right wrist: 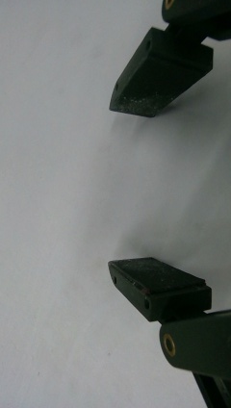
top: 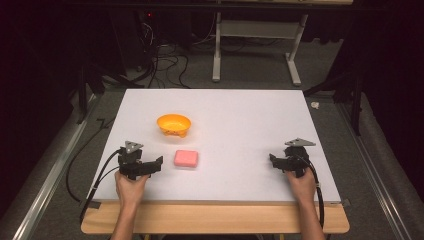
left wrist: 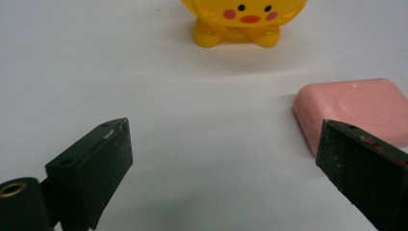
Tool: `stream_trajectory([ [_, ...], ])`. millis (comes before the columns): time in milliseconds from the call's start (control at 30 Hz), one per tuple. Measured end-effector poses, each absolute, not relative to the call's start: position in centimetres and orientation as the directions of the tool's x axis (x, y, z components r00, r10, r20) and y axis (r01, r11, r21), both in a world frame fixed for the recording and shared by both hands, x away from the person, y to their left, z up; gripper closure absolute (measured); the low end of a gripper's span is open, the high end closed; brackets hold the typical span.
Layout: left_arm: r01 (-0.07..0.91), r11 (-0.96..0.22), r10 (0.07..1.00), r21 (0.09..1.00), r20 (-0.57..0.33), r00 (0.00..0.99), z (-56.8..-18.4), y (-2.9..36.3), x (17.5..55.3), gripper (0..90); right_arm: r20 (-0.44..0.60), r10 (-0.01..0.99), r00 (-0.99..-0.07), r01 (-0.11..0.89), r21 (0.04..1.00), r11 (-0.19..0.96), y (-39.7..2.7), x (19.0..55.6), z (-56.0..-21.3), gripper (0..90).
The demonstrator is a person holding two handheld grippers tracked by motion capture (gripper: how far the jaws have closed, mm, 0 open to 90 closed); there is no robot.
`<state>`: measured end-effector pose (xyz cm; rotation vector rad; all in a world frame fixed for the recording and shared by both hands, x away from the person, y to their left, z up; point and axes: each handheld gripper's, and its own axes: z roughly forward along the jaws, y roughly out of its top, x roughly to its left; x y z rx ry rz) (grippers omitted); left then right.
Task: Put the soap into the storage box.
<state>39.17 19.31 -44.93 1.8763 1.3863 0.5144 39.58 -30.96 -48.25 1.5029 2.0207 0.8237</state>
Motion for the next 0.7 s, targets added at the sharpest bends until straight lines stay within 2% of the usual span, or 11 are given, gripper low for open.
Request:
stream_trajectory([
  [700,0.647,-0.217,0.908,0.731,-0.092,0.408,-43.7,13.4,40.0,0.6,-0.029,0.961,-0.276,0.667,0.714,0.213,-31.0,39.6,-48.3,22.2],
])
